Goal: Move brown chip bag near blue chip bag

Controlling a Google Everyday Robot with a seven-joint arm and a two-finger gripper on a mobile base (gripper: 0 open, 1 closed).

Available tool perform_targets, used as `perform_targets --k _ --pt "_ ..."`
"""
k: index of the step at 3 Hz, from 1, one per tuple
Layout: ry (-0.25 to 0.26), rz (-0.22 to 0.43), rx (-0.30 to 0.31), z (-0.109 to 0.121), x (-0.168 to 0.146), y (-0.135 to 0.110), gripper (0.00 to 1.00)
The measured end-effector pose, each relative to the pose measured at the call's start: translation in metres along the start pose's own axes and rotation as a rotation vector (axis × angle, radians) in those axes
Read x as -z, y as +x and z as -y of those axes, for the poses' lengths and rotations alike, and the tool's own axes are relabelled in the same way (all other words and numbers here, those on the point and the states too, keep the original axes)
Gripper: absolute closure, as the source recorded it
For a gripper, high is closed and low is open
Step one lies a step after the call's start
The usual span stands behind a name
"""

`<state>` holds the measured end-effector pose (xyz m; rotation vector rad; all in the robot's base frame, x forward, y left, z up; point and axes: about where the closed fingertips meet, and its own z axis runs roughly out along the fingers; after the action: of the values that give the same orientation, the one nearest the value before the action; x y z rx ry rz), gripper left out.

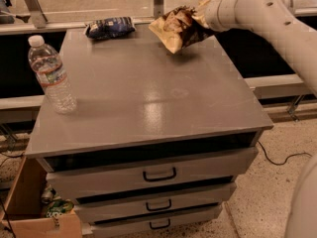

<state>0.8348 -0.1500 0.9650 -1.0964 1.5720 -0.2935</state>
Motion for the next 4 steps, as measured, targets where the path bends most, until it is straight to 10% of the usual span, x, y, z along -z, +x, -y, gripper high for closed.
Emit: perform_targets --k 2,4 --pt "-0.017 0.055 -0.049 -0.014 -0.061 -0.007 1.00" --pt "-0.036 0.077 -0.092 -0.028 -0.092 -0.012 0.61"
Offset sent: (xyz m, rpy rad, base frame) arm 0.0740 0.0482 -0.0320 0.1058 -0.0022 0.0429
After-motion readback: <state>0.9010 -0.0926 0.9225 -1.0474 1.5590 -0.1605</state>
